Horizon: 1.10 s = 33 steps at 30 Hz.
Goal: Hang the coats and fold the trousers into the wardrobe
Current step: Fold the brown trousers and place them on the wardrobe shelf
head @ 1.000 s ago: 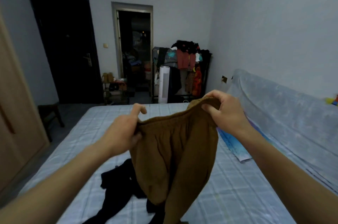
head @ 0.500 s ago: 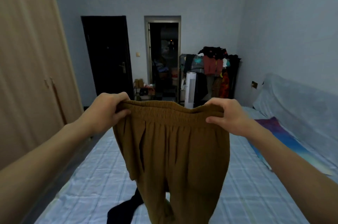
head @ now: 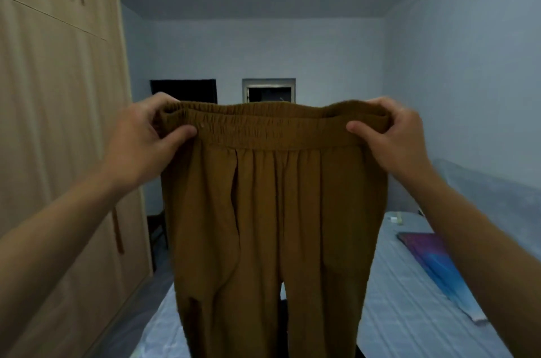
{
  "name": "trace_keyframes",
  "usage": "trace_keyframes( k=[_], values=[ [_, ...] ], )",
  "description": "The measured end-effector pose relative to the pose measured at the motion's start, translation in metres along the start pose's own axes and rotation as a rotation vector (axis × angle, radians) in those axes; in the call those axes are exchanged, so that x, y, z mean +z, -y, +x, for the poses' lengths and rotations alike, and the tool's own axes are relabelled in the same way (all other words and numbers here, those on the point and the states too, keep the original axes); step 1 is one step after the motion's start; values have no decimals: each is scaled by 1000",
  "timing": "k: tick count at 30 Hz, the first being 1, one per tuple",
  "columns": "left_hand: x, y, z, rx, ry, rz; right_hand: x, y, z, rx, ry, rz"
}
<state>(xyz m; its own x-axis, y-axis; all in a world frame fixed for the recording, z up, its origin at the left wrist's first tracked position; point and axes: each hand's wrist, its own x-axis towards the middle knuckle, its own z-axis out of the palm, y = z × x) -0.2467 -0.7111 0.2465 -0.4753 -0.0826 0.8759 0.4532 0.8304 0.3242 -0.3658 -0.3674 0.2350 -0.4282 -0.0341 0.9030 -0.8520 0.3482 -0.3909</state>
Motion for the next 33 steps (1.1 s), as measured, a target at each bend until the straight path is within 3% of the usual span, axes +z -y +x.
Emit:
trace_keyframes(
  k=[5, 11, 16, 19, 24, 33],
  values=[
    [-31, 16, 10, -122, -36, -213, 23, 30, 6, 45, 5, 88],
    [-21, 59, -18, -296, 130, -217, 59, 9, -18, 172, 248, 2],
    [22, 103, -30, -722, 333, -242, 118, -33, -25, 445, 546, -122],
    [55, 139, -38, -892, 213, -103, 163, -54, -40, 660, 463, -90],
    [90, 136, -59, -827, 104, 34, 212, -56, -76, 712, 279, 5],
    [131, 82, -99, -621, 36, -115, 247, -9, -112, 675, 242, 178]
  ],
)
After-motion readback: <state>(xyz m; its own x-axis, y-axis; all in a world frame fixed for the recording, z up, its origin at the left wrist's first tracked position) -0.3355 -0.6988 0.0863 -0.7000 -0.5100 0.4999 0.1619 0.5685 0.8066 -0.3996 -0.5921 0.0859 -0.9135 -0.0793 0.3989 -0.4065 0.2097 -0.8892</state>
